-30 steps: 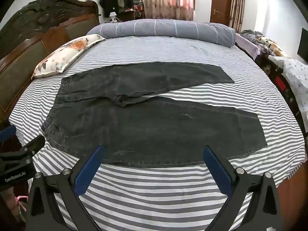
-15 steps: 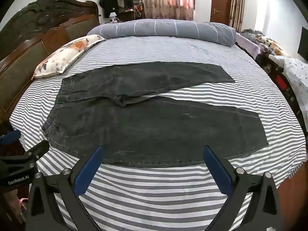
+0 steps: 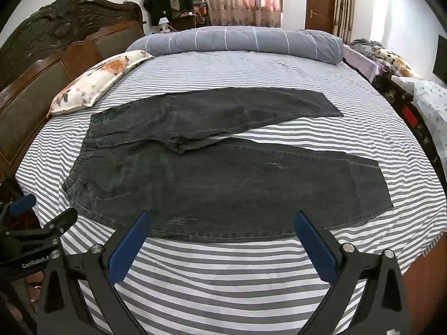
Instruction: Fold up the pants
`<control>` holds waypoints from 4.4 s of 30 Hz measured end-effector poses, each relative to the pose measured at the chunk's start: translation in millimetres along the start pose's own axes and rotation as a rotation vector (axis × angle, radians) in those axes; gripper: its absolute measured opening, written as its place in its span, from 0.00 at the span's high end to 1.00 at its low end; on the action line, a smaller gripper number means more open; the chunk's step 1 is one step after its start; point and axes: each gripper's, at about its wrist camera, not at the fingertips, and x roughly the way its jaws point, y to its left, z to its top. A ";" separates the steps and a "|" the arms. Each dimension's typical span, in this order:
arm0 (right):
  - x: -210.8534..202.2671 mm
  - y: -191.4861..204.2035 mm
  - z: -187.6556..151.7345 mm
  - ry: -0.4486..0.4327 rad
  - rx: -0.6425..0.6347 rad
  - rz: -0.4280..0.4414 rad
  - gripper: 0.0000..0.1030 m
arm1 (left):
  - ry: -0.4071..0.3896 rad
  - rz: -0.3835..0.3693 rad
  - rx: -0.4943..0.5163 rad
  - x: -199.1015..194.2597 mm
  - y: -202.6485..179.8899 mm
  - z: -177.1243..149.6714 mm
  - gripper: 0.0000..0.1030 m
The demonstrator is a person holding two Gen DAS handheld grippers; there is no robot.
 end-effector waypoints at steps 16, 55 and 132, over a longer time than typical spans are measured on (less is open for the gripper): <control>-0.8 1.2 3.6 -0.016 0.006 0.015 0.01 | -0.001 -0.019 -0.011 -2.1 -0.7 2.8 0.01; -14.7 7.9 9.4 -0.051 -0.007 0.022 0.03 | -0.059 0.003 0.019 -22.5 -1.1 6.4 0.01; 168.6 41.2 126.3 0.105 -0.073 0.213 0.06 | 0.001 -0.264 -0.398 216.8 218.0 175.2 0.43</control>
